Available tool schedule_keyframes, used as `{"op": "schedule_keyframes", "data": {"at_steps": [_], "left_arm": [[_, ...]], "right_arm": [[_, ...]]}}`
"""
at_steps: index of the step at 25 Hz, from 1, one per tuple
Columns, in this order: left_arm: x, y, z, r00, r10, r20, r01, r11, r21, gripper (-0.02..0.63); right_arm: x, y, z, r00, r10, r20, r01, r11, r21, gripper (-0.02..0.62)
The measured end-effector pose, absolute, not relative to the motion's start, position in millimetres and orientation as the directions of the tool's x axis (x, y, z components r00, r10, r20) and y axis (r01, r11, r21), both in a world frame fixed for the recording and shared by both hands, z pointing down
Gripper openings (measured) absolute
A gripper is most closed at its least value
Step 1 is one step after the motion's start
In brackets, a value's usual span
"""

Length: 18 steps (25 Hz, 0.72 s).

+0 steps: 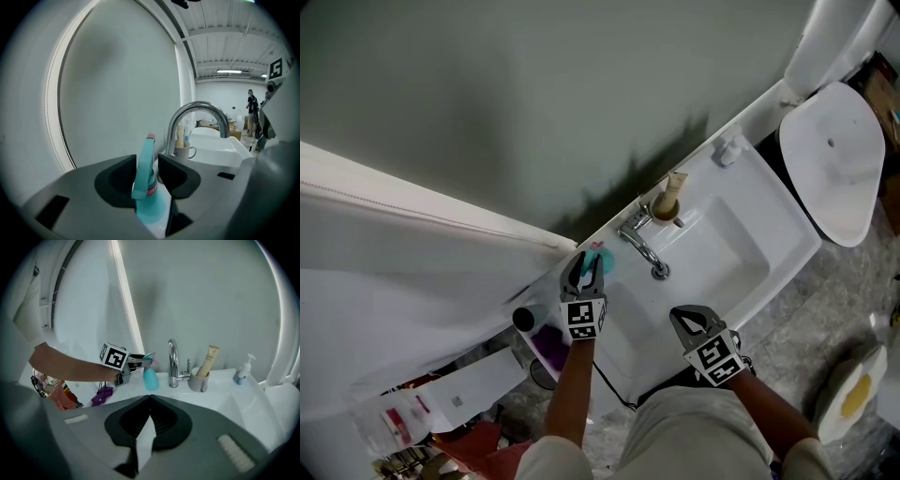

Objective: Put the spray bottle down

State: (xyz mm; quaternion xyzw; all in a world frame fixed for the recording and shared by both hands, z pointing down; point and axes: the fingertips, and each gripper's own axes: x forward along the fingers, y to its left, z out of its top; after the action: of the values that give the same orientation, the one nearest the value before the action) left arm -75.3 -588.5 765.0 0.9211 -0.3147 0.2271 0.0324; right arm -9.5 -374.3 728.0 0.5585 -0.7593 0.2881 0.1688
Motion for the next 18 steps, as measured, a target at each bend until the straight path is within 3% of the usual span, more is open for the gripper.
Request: {"op": "schedule_keyframes", "data": {"at_steps": [6, 10, 18], "left_arm": [[-76, -589, 769, 0.683, -0.564, 0.465, -0.601, -0.795, -0.081, 0.175], [-79, -588, 763, 0.676, -0.565, 0.473, -0.604, -0.792, -0.082, 0.237], [-92, -572, 721, 0.69, -0.584, 0.428, -0.608, -0.788, -0.095, 0.249]], "right_arm": [[-7, -371, 726, -0.308, -0.759, 0.573, -0.948, 0.193, -0.255, 0.011], [-7, -371, 719, -0.302, -0.771, 0.56, -0.949, 0.191, -0.25, 0.011], [-14, -367, 705, -0.318, -0.776, 0.545, -0.946, 0.223, -0.234, 0.011]]}}
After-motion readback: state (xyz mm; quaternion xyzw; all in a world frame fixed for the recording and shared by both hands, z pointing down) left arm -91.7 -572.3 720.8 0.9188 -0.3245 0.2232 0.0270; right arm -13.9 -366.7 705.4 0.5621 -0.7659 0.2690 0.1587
